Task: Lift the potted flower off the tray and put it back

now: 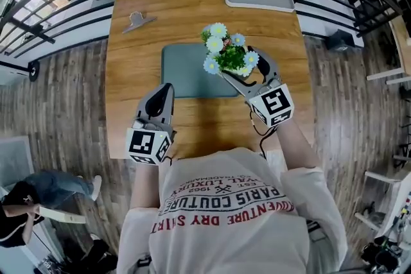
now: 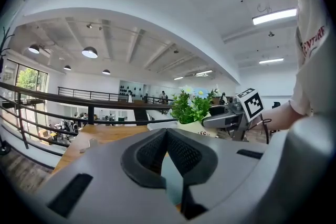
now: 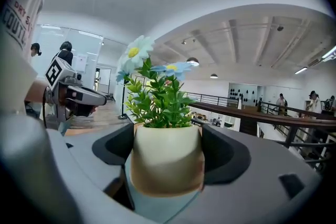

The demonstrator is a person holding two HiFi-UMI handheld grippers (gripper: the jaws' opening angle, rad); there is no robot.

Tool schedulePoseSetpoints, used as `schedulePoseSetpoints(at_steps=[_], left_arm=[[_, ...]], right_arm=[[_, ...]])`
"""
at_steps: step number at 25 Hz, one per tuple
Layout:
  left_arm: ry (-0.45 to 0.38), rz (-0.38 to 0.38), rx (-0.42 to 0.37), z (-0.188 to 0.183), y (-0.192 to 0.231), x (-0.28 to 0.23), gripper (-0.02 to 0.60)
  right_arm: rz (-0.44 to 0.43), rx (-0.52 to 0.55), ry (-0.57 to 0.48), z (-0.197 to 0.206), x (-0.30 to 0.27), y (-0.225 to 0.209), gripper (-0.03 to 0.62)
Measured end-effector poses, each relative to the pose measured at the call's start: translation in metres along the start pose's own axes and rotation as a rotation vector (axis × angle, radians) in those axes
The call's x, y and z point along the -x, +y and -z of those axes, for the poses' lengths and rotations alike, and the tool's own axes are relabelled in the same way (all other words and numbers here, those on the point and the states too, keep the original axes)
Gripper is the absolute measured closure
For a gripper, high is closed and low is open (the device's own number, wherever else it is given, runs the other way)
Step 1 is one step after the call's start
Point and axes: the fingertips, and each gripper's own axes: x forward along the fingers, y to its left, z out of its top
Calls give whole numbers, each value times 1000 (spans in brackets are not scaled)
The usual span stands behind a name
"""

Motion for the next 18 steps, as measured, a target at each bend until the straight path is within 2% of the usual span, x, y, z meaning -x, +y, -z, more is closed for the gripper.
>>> schedulePoseSetpoints(at_steps=[7,15,18], left_arm=[[12,-37,19,5,26,9,569],[89,-120,67,53,66,16,569],[95,-124,87,69,72,12,569]], right_arm=[[-64,16,17,2,-38,23,175],[-184,-25,72,62,-104,68,177],[-212,-40,89,80,-120,78,178]])
